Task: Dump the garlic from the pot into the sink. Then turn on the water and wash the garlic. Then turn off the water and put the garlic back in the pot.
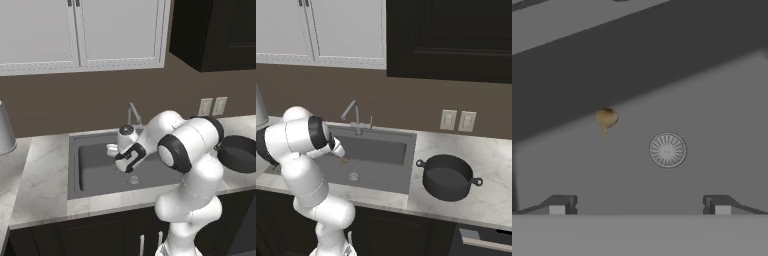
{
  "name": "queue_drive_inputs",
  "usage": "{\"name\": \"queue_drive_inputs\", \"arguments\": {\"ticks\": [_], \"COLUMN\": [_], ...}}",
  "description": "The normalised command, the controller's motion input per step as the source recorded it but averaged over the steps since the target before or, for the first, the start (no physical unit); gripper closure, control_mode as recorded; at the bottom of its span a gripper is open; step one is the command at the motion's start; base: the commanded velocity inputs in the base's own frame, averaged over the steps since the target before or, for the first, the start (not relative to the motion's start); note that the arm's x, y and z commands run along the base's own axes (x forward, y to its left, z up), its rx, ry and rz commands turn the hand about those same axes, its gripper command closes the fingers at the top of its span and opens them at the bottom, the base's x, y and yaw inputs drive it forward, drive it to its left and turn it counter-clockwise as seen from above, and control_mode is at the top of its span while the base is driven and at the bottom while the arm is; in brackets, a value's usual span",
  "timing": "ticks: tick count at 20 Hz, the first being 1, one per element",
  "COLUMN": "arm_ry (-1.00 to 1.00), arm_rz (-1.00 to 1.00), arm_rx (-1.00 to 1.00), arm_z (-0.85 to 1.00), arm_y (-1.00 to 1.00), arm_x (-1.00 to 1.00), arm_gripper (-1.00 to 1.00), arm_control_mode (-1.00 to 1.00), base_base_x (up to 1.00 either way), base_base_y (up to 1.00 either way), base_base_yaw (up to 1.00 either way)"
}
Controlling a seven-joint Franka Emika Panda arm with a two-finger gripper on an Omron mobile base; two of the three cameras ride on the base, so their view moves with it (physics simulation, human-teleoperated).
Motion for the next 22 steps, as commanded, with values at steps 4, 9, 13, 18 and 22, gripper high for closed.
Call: {"name": "queue_drive_inputs", "arguments": {"ticks": [4, 9, 13, 18, 22], "arm_ry": [0.00, 0.00, 0.00, 0.00, 0.00], "arm_rz": [0.00, 0.00, 0.00, 0.00, 0.02], "arm_rx": [-0.02, -0.01, 0.00, 0.00, 0.00], "arm_z": [-0.28, -0.36, -0.37, -0.26, -0.22], "arm_y": [0.00, 0.00, 0.00, 0.01, 0.11], "arm_x": [0.17, 0.14, 0.21, 0.28, 0.29], "arm_gripper": [-1.00, -1.00, -1.00, -1.00, -1.00], "arm_control_mode": [-1.00, -1.00, -1.00, -1.00, -1.00], "base_base_x": [0.00, 0.00, 0.00, 0.00, 0.00], "base_base_y": [0.00, 0.00, 0.00, 0.00, 0.00], "base_base_yaw": [0.00, 0.00, 0.00, 0.00, 0.00]}}
